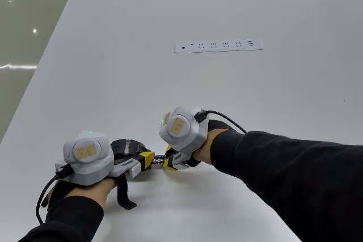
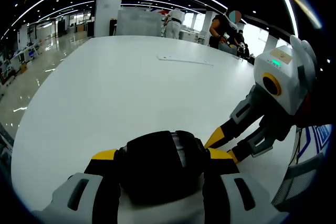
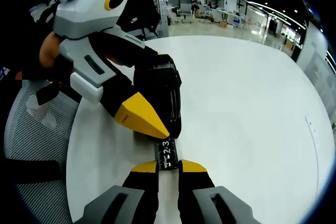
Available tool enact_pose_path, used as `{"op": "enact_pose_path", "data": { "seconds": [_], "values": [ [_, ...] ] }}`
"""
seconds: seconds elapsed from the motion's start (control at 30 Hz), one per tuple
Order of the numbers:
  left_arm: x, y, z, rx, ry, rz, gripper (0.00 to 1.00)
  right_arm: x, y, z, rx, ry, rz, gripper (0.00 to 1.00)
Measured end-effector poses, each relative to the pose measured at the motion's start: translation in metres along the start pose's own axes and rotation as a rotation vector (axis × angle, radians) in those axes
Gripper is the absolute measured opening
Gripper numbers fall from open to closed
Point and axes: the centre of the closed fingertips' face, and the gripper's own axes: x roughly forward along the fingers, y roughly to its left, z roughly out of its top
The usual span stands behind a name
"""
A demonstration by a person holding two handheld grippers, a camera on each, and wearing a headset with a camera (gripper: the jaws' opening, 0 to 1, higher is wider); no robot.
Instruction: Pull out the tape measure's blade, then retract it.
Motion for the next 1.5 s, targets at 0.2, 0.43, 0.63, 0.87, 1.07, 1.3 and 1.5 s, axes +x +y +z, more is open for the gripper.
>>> {"op": "enact_pose_path", "data": {
  "seconds": [0.2,0.43,0.63,0.87,1.07,1.3,1.5],
  "values": [
    [0.000,0.001,0.000,0.000,-0.002,0.002,0.58,0.000,0.000,0.002,-0.001,-0.003,0.003,0.09],
    [0.000,0.001,0.000,-0.003,-0.002,0.000,0.58,0.001,0.000,0.004,0.039,-0.021,0.019,0.08],
    [0.000,0.001,0.000,-0.003,-0.003,0.000,0.58,0.002,0.001,0.004,0.029,-0.028,0.023,0.08],
    [-0.001,0.001,0.000,-0.002,-0.003,-0.001,0.58,0.004,0.002,0.007,0.015,-0.033,0.015,0.08],
    [-0.001,0.001,0.000,-0.003,-0.003,-0.002,0.58,0.006,0.002,0.009,0.003,-0.034,0.015,0.08],
    [0.000,0.001,0.001,0.000,-0.002,-0.002,0.58,0.008,0.002,0.012,-0.007,-0.030,0.003,0.09],
    [0.000,0.001,0.001,0.000,-0.003,-0.003,0.58,0.009,0.002,0.013,-0.004,-0.034,0.002,0.09]
  ]
}}
